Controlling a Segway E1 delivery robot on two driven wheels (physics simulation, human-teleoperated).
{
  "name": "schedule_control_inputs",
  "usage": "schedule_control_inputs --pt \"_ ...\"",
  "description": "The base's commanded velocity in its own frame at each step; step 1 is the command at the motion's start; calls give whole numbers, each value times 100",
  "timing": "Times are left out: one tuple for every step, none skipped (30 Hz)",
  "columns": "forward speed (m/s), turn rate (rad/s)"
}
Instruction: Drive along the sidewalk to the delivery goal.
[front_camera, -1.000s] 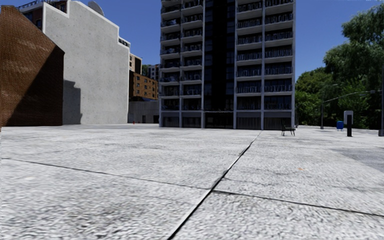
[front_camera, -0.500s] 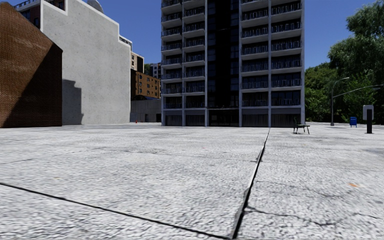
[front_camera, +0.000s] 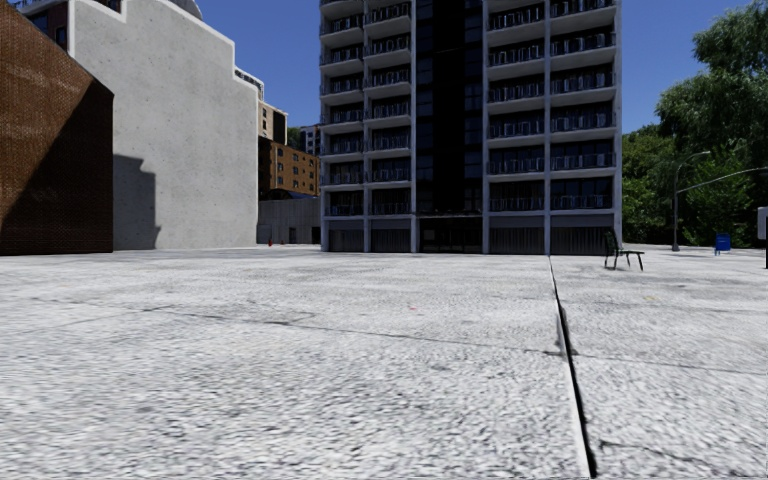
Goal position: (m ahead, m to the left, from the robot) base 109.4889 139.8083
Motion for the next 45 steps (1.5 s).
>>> schedule_control_inputs --pt "200 0" --pt "200 0" --pt "200 0" --pt "200 0" --pt "200 0" --pt "200 0" --pt "200 0" --pt "200 0" --pt "200 0" --pt "200 0" --pt "200 0" --pt "200 0" --pt "200 0" --pt "200 0" --pt "200 0" --pt "200 0" --pt "200 0" --pt "200 0" --pt "200 0" --pt "200 0" --pt "200 0" --pt "200 0" --pt "200 0" --pt "200 0" --pt "200 0" --pt "200 0" --pt "200 0" --pt "200 0" --pt "200 0" --pt "200 0" --pt "200 0" --pt "200 0" --pt "200 0" --pt "200 0" --pt "200 0" --pt "200 0" --pt "200 0" --pt "200 0" --pt "200 0" --pt "200 0" --pt "200 0" --pt "200 0" --pt "200 0" --pt "200 0" --pt "200 0"
